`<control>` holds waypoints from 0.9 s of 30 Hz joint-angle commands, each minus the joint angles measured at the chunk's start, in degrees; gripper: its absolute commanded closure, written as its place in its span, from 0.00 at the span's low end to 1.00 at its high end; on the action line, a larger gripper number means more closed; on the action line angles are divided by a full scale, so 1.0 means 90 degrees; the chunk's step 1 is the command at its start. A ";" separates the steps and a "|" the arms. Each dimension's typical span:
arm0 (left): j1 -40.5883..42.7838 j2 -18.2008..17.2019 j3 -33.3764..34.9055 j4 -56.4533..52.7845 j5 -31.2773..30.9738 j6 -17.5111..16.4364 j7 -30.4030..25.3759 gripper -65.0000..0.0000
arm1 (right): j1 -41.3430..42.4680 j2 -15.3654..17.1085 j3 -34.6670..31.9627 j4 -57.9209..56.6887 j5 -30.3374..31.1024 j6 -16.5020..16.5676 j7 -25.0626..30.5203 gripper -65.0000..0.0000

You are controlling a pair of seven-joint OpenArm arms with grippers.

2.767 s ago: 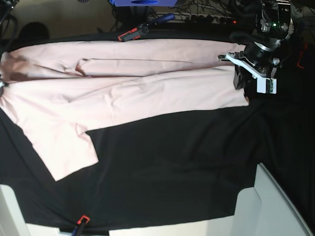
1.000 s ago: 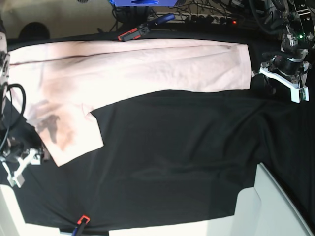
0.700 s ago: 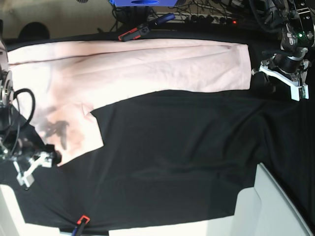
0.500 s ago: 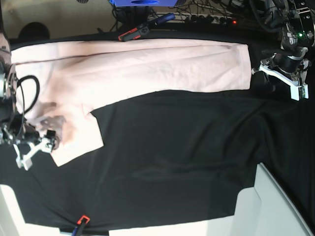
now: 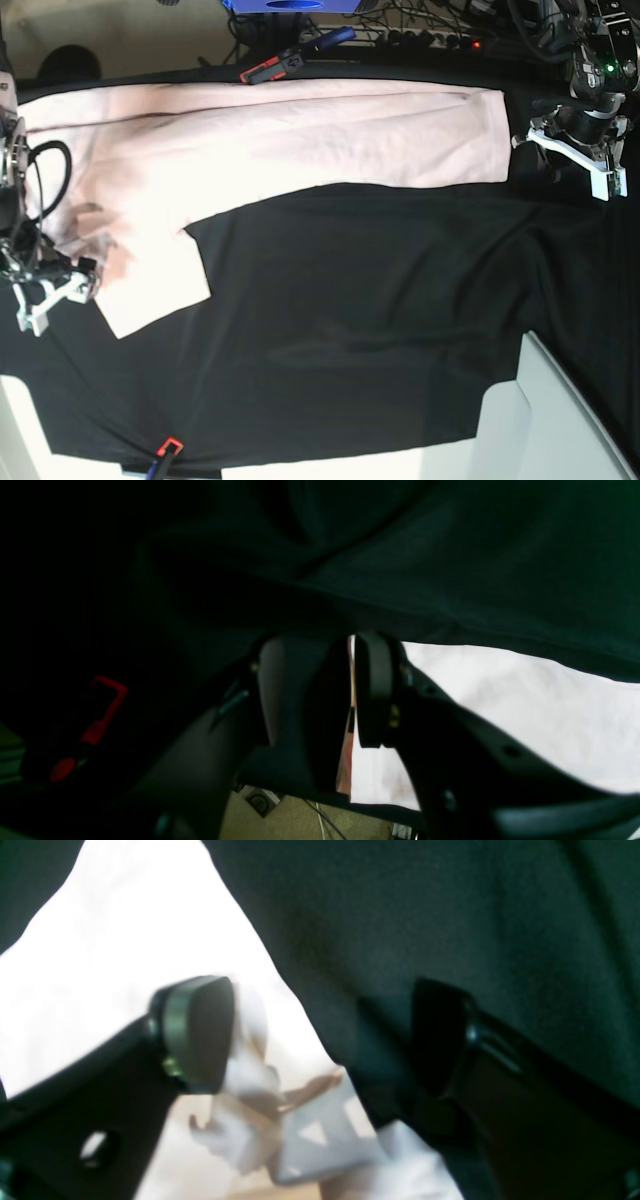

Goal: Fold the T-shirt properly

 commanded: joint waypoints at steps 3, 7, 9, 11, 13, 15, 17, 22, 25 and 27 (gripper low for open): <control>0.0010 -0.0070 -0.0039 0.0117 -0.0028 0.0023 -0.0116 0.63 | 0.0064 -0.0229 -0.0007 -0.0003 0.0012 0.0194 -0.0266 0.36; -0.0030 -0.0070 -0.0039 0.0108 -0.0038 0.0023 -0.0116 0.63 | 0.0064 -0.0327 -0.0007 -0.0003 0.0012 0.0194 -0.0266 0.40; -0.0039 -0.0070 -0.0039 0.0108 -0.0038 0.0023 -0.0116 0.63 | 0.0064 -0.0327 -0.0007 -0.0003 0.0012 0.0194 -0.0266 0.45; -0.0059 -0.0070 -0.0039 0.0108 -0.0038 0.0023 -0.0116 0.63 | 0.0064 -0.0327 -0.0007 -0.0003 0.0012 0.0194 -0.0266 0.59; -0.0166 -0.0060 0.0000 0.0098 -0.0038 0.0023 -0.0107 0.63 | 0.0064 -0.0327 -0.0007 -0.0013 0.0012 0.0194 -0.0276 0.83; -0.0274 0.0048 -0.0019 -0.0049 -0.0038 0.0023 0.0059 0.63 | 0.0064 -0.0327 -0.0007 -0.0033 0.0012 0.0194 -0.0276 1.00; -0.0537 0.0145 -0.0039 -0.0254 -0.0028 0.0023 0.0304 0.63 | 0.0064 -0.0317 -0.0007 -0.0033 0.0012 0.0194 -0.0325 0.98; -0.1075 0.0302 0.0010 -0.1201 -0.0038 0.0023 0.0616 0.63 | 0.0064 -0.0288 -0.0007 -0.0013 0.0012 0.0194 -0.0403 1.00; -0.1241 0.0341 0.0010 -0.1553 -0.0047 0.0014 0.0616 0.55 | 0.0064 -0.0288 -0.0007 -0.0013 0.0012 0.0194 -0.0403 1.00; -0.1299 0.0341 0.0010 -0.1690 -0.0047 0.0004 0.0606 0.51 | 0.0064 -0.0288 -0.0007 -0.0013 0.0012 0.0194 -0.0403 1.00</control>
